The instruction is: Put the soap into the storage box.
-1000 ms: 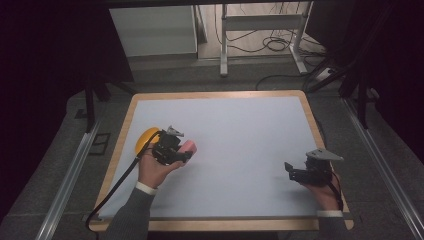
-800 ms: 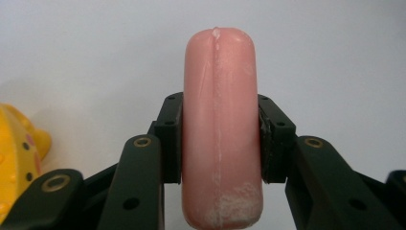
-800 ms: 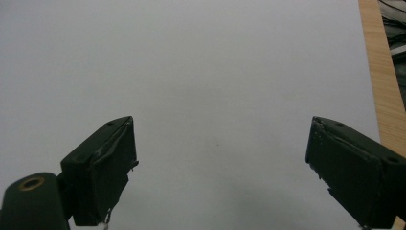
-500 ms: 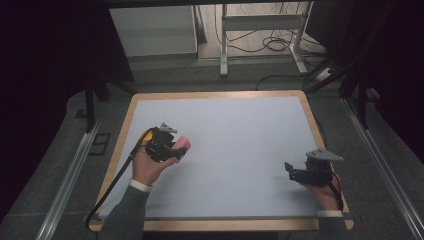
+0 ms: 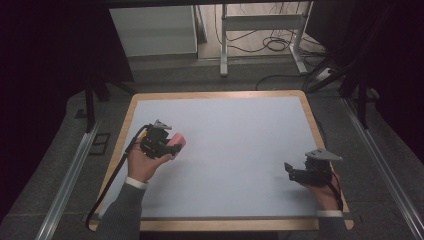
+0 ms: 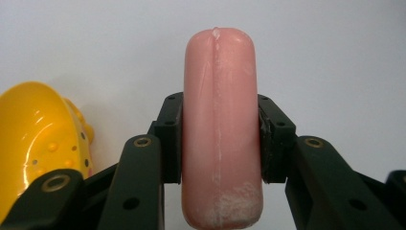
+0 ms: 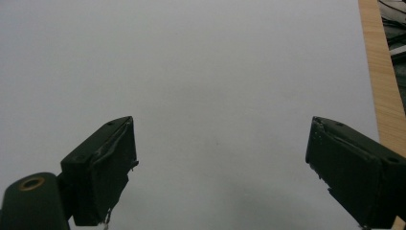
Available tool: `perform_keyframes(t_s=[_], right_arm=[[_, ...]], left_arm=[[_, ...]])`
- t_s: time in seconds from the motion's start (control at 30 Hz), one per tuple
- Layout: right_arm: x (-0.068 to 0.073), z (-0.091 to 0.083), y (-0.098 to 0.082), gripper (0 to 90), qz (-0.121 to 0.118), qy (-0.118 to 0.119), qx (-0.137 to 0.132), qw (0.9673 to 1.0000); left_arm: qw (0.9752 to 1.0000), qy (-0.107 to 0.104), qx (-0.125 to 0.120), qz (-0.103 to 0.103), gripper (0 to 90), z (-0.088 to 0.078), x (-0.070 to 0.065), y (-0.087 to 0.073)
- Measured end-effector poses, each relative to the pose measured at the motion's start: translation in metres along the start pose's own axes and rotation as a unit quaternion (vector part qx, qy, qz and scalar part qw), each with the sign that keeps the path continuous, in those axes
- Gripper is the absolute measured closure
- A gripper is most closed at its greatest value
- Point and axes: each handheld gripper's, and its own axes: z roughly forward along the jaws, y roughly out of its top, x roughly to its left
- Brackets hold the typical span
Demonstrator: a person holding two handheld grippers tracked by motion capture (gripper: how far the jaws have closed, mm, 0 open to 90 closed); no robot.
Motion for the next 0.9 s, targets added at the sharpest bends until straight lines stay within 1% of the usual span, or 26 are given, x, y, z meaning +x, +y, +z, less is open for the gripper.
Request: perform_keyframes(t_s=[0.73, 0.77, 0.83, 0.9], right_arm=[[0.0, 0.0, 0.0, 10.0, -0.001, 0.0, 0.002, 1.0], [0.0, 0.001, 0.0, 10.0, -0.002, 0.0, 0.003, 1.0], [0.001, 0.001, 0.0, 10.0, -0.002, 0.0, 0.003, 1.0], [0.0, 0.001, 0.0, 10.0, -0.002, -0.001, 0.003, 1.0]], left_arm=[[0.9998, 0.014, -0.002, -0.015, 60.3, -0.007, 0.018, 0.004], [0.9997, 0.018, -0.002, -0.017, 60.2, -0.008, 0.021, 0.005], [0.9995, 0.022, -0.003, -0.022, 60.2, -0.009, 0.023, 0.005], [0.9995, 0.022, -0.002, -0.023, 60.2, -0.009, 0.025, 0.006]])
